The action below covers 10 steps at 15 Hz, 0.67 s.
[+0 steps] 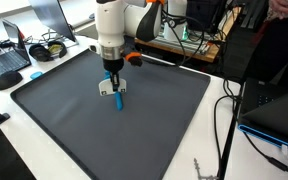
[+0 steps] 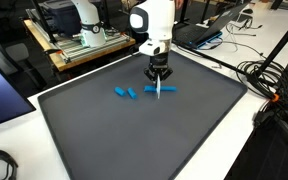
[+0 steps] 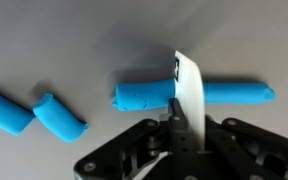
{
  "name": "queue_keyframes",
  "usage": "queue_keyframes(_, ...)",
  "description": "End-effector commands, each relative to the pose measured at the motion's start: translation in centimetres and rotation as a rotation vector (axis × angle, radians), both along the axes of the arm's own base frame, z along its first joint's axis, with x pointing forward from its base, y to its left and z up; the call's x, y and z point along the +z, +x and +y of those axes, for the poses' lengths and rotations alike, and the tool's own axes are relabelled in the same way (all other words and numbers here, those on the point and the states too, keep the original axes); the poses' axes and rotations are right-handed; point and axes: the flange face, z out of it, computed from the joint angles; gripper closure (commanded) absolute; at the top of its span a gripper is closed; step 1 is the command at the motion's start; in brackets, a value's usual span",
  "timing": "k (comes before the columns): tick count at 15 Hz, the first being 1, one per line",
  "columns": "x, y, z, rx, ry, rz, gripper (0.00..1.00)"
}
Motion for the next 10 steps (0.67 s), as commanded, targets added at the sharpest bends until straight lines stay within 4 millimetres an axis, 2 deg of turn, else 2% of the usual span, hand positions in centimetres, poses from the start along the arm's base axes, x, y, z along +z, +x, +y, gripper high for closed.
queue_keyframes(1, -1.6, 0.5, -0.5, -0.006, 0.006, -0.03, 0.99)
queue_keyframes(10, -0.9, 1.1, -2.5, -0.021, -0.049, -0.108, 0.99)
